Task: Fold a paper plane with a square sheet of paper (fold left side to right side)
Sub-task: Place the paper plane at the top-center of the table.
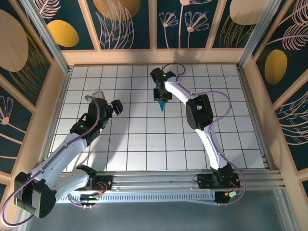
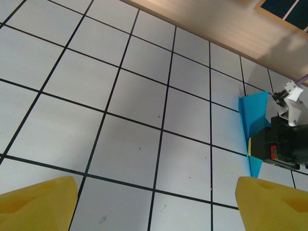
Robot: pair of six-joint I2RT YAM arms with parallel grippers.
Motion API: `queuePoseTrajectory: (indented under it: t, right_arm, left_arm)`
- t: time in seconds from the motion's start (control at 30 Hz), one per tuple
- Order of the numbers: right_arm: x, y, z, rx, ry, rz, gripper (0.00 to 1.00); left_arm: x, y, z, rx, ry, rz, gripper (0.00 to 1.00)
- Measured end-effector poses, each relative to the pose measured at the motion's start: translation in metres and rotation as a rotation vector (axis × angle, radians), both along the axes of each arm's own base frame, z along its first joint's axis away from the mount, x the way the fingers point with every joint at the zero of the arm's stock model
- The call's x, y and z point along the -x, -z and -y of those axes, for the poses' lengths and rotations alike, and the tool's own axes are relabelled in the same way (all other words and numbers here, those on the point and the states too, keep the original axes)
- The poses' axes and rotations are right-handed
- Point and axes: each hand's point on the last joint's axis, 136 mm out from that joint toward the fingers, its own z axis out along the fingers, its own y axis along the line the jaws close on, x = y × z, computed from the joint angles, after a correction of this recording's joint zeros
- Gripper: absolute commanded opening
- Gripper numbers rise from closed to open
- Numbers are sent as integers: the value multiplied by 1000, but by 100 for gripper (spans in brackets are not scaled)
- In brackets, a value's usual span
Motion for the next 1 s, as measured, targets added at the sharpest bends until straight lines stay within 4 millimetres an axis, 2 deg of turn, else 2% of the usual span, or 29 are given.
queuePoseTrajectory:
  t: [0.13, 0.5, 0.73, 1.0]
  right_arm:
    - [0, 1, 0, -1, 0, 0, 6]
    - [0, 4, -1, -3, -6, 1, 27]
    - [-1, 4, 0, -4, 1, 8, 35]
    - [1, 2, 2, -4, 6, 18, 37]
  left_arm:
    - [-1, -3, 1, 5, 3, 6, 85]
    - [-2, -3, 4, 9, 14, -1, 86]
    - [-2, -2, 4, 9, 14, -3, 86]
    - [-2, -3, 4, 7, 14, -7, 86]
